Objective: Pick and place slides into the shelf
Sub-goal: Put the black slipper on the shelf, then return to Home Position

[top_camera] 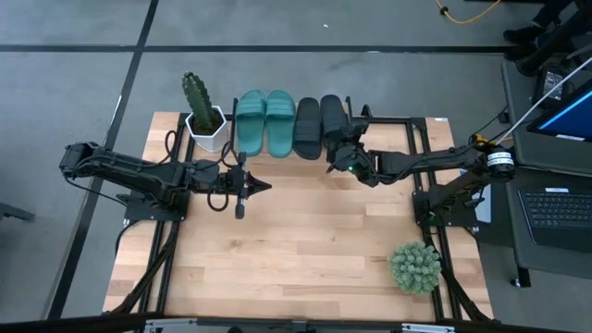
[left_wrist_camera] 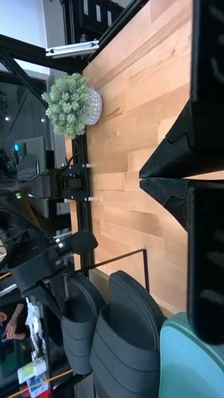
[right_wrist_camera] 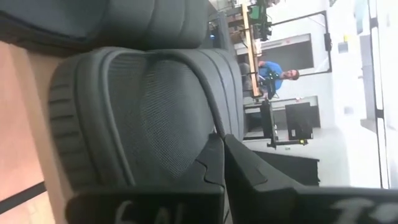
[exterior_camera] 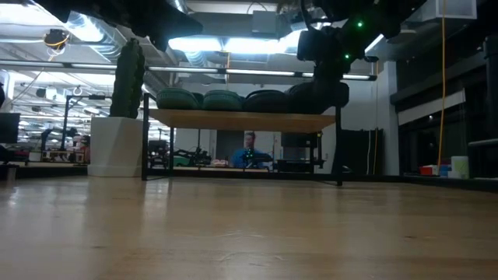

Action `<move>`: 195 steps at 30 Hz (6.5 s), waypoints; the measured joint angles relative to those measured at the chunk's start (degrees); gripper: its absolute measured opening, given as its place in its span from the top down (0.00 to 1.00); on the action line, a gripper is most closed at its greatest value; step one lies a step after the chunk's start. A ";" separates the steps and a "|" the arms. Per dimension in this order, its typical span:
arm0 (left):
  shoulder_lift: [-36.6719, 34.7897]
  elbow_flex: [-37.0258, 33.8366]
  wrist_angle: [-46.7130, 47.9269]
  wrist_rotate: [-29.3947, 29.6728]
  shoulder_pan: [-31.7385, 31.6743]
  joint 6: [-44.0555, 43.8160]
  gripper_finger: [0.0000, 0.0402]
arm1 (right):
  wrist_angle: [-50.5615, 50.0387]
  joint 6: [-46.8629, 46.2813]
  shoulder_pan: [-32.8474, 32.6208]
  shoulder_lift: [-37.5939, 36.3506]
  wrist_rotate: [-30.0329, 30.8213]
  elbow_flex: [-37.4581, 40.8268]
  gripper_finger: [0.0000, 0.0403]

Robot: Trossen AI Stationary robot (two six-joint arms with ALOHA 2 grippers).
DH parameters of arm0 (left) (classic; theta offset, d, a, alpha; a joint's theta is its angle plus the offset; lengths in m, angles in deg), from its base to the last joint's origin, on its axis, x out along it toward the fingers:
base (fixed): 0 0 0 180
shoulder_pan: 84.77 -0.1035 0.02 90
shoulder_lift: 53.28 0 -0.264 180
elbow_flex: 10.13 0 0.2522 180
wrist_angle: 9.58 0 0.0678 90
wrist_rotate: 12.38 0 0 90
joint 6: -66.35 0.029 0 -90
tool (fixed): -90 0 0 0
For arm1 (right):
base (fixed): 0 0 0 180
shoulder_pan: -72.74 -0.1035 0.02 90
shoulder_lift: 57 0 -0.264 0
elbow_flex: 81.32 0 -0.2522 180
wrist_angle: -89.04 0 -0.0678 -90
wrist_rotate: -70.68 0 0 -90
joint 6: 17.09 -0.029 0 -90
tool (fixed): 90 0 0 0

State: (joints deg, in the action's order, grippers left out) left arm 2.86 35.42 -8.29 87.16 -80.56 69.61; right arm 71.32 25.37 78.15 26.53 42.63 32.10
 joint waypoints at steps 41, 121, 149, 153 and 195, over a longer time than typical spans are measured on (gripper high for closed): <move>0.00 0.00 -0.02 0.00 0.00 -0.07 1.00 | -3.96 -6.64 -6.21 -3.91 -8.17 0.00 0.72; -51.84 -26.49 12.62 3.21 -3.98 1.50 1.00 | 11.08 -32.79 -18.67 -63.67 -42.49 42.42 1.00; -51.65 -31.32 10.59 -1.77 -3.96 0.19 1.00 | 16.62 -33.22 -18.67 -67.65 -44.69 52.43 0.97; -51.65 -31.32 10.56 -1.24 -3.96 1.04 1.00 | 16.62 -34.57 -18.67 -67.65 -44.70 52.43 0.97; -51.65 -31.32 10.51 -1.07 -3.98 1.42 1.00 | 19.12 -39.23 -18.75 -67.63 -44.68 52.41 0.96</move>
State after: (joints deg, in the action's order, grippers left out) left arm -48.79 4.10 2.22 86.09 -84.54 71.03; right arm 90.44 -13.87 59.39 -41.10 -2.04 84.51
